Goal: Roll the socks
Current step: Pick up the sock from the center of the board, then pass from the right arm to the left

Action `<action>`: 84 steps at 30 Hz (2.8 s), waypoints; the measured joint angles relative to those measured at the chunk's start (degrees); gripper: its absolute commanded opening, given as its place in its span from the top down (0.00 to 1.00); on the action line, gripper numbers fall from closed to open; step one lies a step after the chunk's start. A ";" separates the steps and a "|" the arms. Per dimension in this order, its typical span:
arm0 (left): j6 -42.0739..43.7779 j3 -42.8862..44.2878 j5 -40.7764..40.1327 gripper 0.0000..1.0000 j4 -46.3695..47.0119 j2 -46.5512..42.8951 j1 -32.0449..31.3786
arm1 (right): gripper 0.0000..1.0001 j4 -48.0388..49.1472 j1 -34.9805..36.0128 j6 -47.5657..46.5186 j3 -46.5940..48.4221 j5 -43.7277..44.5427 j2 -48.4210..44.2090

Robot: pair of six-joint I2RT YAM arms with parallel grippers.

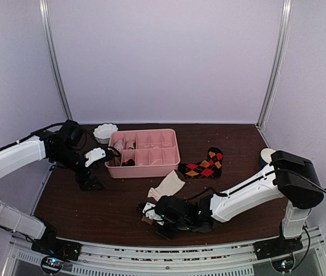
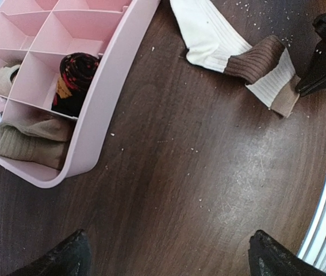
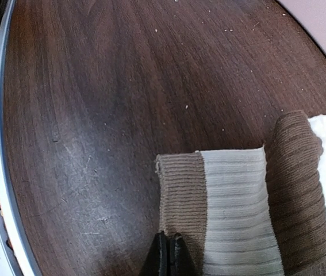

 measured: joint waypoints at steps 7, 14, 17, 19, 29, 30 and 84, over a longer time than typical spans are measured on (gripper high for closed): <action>3.30 -4.22 5.03 0.02 0.66 -2.38 -1.81 | 1.00 2.82 -2.12 7.69 -0.90 -5.70 -0.28; 7.69 -4.87 5.25 0.02 1.92 1.46 -12.70 | 1.00 17.09 -6.95 24.83 -9.25 -18.80 -1.16; 9.51 -4.87 5.18 0.03 3.41 4.35 -16.24 | 1.00 23.34 -8.70 32.46 -12.66 -23.06 -1.14; 10.62 -4.92 4.79 0.07 4.98 5.66 -18.36 | 1.00 27.06 -9.68 37.05 -13.90 -25.05 -0.96; 13.84 -5.64 1.14 0.44 15.17 12.66 -29.86 | 1.00 37.51 -12.52 49.75 -15.21 -29.88 -0.37; 13.90 -5.64 0.74 0.46 16.04 13.88 -30.69 | 1.00 38.07 -12.68 50.25 -15.30 -30.14 -0.24; 7.82 -5.35 -1.99 1.00 23.37 20.70 -33.46 | 0.60 42.93 -13.25 53.31 -16.79 -31.78 3.32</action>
